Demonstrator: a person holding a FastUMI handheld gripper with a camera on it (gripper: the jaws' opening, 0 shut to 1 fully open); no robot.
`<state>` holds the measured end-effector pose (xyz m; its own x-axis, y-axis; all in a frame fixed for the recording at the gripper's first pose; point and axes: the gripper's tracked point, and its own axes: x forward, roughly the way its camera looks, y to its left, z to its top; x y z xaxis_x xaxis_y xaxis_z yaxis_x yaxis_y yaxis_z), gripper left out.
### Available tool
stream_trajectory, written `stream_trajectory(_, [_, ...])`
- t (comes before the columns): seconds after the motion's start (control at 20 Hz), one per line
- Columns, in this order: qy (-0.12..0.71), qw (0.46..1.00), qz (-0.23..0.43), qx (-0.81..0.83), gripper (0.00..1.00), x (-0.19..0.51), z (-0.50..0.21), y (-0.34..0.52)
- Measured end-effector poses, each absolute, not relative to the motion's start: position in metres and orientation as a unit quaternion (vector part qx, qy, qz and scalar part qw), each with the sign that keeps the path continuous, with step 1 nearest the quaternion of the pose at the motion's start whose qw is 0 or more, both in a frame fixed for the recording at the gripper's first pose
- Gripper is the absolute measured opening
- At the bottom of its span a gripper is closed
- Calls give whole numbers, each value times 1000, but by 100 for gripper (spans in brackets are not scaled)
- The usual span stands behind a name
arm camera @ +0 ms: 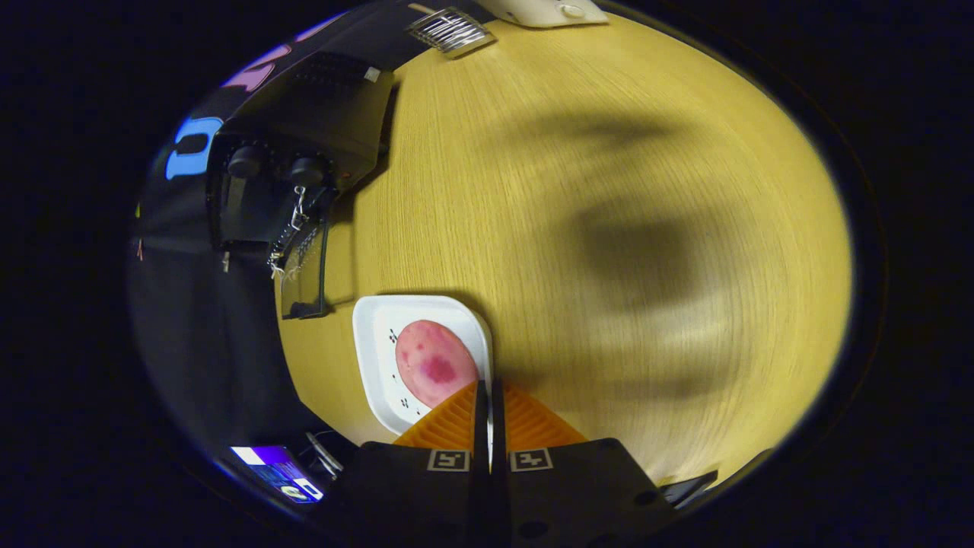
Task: Open the toaster oven, put the food inside, and close the toaster oven door.
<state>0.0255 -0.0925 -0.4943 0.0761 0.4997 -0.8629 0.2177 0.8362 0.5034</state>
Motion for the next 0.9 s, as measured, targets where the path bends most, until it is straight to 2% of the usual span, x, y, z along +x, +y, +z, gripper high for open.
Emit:
stream_trajectory(0.45, [603,689,90,392,5,13,-442,-77])
stream_trajectory(0.9, [538,700,26,469,5,19,-408,14])
